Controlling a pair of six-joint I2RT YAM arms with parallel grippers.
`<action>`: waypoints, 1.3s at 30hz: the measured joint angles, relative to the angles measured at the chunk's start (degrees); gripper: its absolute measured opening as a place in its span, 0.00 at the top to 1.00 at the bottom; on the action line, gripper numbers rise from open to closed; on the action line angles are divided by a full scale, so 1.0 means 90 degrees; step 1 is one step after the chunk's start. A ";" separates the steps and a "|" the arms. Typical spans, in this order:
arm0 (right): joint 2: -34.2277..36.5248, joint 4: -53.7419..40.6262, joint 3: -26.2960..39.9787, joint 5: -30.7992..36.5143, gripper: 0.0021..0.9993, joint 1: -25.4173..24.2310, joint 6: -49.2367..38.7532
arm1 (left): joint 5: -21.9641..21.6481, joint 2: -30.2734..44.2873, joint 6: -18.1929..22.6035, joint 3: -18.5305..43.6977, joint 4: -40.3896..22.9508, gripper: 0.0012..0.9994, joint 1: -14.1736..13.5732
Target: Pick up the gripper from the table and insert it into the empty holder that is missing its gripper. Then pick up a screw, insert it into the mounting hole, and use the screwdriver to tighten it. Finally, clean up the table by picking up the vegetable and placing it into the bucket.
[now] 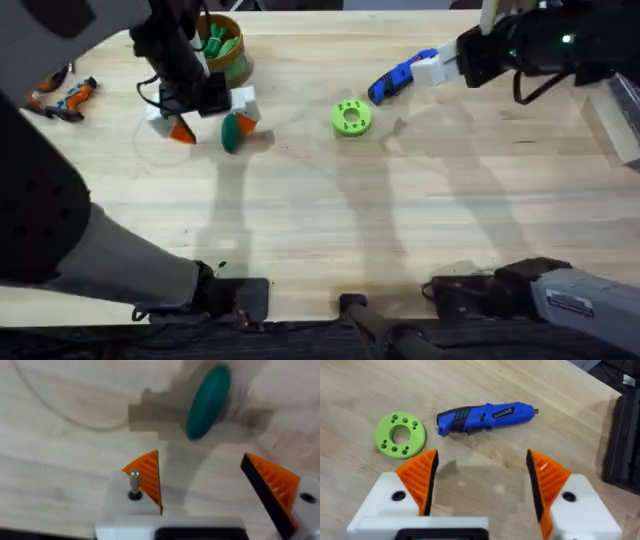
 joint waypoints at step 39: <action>-0.0071 -0.0113 0.0012 0.0000 0.05 0.0001 0.0283 | -0.0071 0.1281 0.1510 0.0105 0.1767 0.98 -0.0001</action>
